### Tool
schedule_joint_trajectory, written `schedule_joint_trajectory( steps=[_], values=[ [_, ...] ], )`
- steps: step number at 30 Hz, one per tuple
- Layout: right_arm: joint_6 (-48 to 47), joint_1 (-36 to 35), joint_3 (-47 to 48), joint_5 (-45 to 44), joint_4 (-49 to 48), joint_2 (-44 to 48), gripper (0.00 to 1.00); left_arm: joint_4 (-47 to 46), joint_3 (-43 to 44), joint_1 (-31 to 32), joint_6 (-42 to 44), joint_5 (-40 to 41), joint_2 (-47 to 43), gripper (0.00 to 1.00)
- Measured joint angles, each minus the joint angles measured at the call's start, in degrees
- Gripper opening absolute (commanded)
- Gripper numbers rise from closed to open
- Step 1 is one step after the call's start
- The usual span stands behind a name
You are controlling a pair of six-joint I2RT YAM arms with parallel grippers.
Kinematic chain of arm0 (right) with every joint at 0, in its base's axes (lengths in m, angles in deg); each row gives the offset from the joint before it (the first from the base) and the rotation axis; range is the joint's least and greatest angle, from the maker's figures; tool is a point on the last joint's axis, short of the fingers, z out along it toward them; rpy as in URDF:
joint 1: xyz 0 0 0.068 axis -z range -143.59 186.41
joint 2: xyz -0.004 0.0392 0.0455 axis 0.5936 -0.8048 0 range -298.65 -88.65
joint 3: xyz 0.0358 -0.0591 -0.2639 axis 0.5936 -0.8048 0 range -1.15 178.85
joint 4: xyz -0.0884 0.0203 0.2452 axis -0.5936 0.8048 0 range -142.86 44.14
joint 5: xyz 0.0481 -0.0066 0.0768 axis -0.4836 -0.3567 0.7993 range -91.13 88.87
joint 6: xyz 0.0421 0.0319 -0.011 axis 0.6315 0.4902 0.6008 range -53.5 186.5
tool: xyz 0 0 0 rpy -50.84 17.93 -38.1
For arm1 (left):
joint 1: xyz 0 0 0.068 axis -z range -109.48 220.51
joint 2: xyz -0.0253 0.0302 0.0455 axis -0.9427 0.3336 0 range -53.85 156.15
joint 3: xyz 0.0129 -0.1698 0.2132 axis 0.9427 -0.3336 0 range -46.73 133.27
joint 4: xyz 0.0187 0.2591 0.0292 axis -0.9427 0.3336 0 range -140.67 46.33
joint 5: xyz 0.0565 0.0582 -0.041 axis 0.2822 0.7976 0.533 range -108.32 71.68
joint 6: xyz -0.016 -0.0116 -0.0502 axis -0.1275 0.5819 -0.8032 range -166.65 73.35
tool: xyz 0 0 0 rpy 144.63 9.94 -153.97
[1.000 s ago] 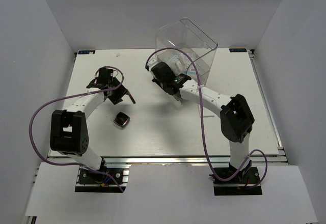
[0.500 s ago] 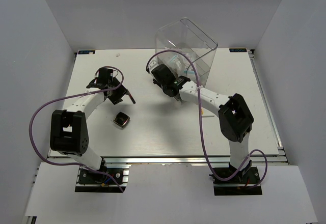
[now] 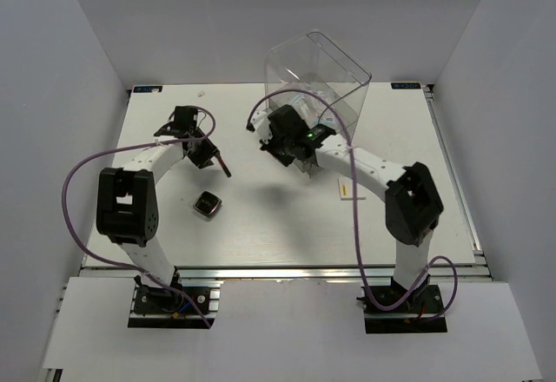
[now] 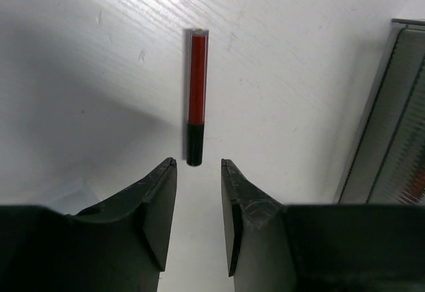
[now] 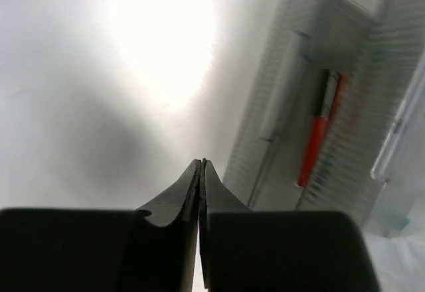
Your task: Organize the makeup
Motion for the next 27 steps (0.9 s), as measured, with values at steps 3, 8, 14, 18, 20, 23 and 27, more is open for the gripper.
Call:
schedule_joint_trajectory(
  steps=[3,8,14,18,20,23,27],
  values=[
    [-1.9,2.2,-3.4,14.3,-0.8,6.7,0.10,2.3,5.0,0.5,1.1,0.5,4.7,0.45],
    [-3.7,6.4,-7.9,27.2,-4.9,19.1,0.23,7.4,14.4,2.6,3.2,3.5,13.7,0.53],
    [-2.7,9.5,-9.8,33.8,-8.5,21.6,0.25,14.6,22.2,5.8,5.3,7.6,21.0,0.56],
    [-1.4,11.2,-12.8,35.5,-8.5,21.6,0.25,17.2,24.1,6.8,6.2,9.0,22.7,0.47],
    [-0.7,11.8,-13.6,35.9,-8.5,21.7,0.25,18.3,24.9,6.8,6.6,9.5,23.4,0.38],
    [0.6,13.0,-14.4,36.7,-9.1,22.5,0.25,19.7,25.7,6.8,7.4,9.8,24.0,0.20],
    [2.4,14.8,-14.6,38.3,-10.4,24.4,0.28,20.1,25.7,6.8,8.2,9.6,24.0,0.00]
  ],
)
